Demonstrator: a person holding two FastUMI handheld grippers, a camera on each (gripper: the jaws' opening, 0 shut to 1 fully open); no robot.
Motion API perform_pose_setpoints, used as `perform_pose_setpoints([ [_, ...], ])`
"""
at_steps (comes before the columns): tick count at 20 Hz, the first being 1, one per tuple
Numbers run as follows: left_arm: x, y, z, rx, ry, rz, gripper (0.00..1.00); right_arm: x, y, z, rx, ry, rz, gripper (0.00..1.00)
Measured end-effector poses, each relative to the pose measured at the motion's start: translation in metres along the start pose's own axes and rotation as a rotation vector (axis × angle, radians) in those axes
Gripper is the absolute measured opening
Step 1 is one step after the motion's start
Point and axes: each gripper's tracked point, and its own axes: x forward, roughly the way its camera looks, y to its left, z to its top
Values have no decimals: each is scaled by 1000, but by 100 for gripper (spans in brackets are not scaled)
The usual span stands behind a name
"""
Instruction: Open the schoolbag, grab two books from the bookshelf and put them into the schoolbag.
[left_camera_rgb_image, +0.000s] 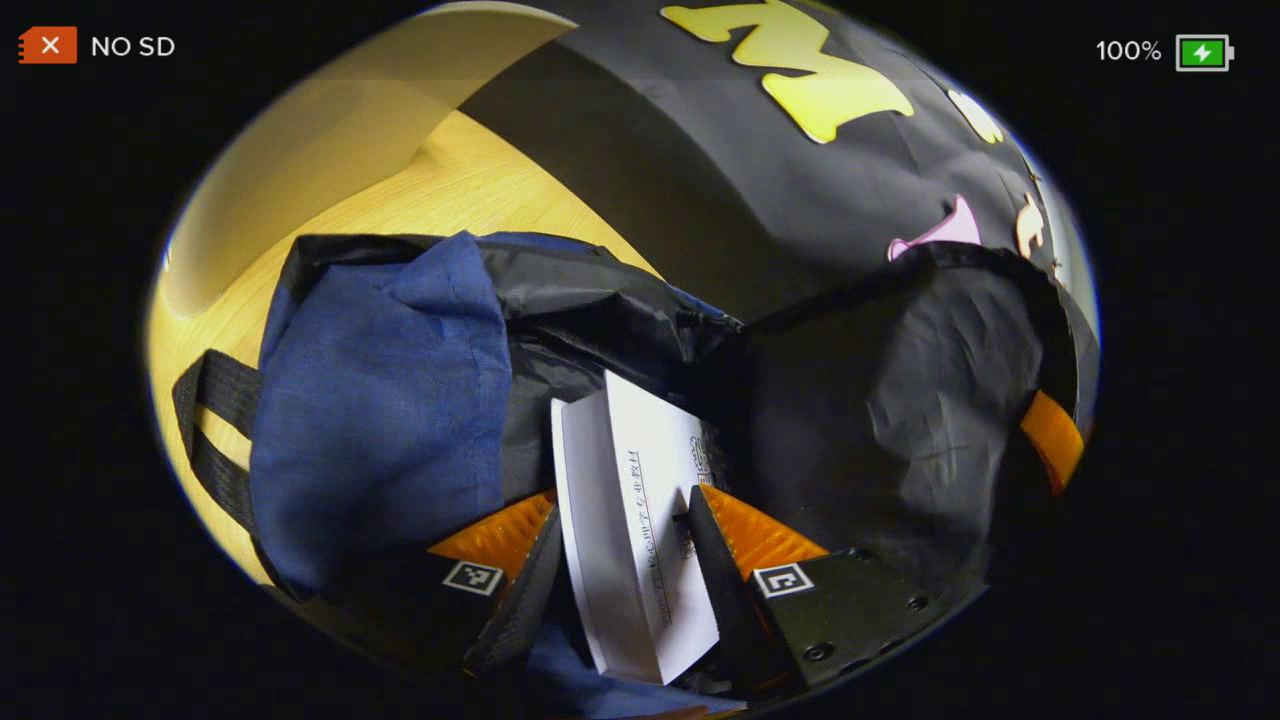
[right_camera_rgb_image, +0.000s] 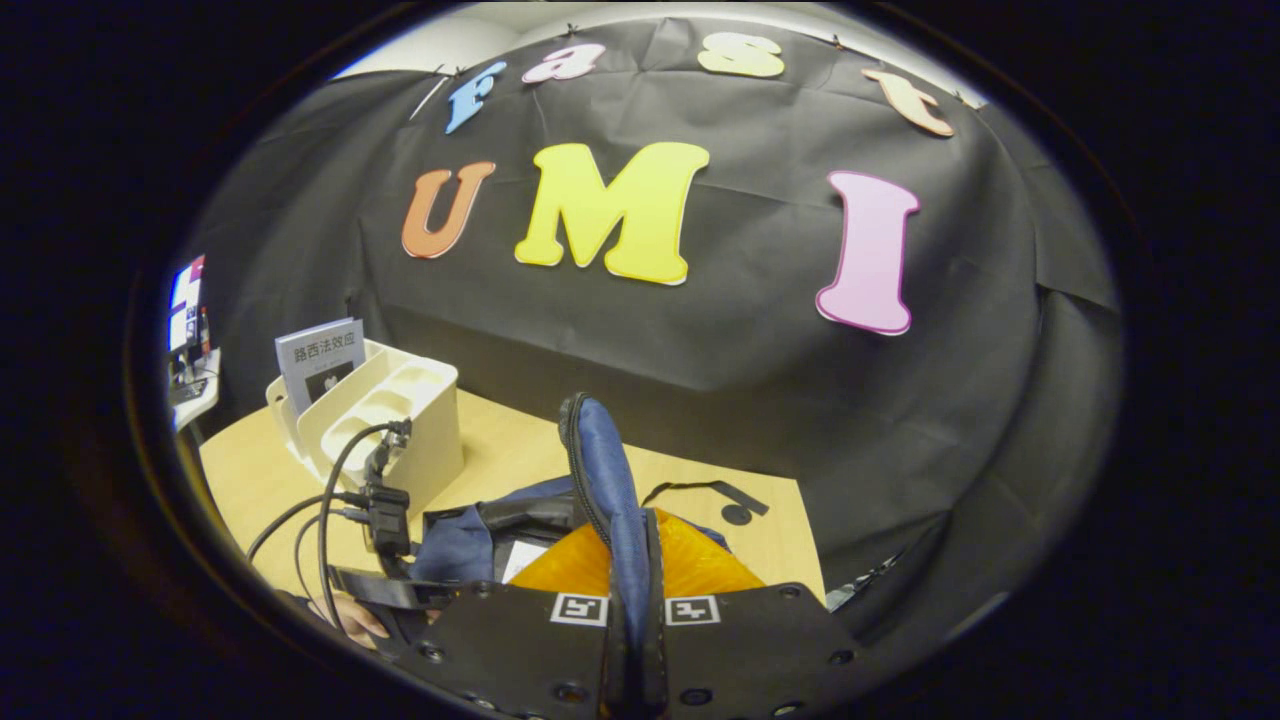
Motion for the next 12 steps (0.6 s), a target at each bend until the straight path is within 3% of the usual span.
perform_pose_setpoints([
  [6, -20, 4, 17, 210, 17, 65, 83, -2, 0, -13, 25, 0, -5, 6],
  [8, -33, 19, 26, 297, 5, 144, 86, -4, 2, -16, 34, -3, -6, 6],
  [12, -74, 34, 39, 427, -6, 216, 85, -3, 4, -19, 12, -10, -20, 7],
])
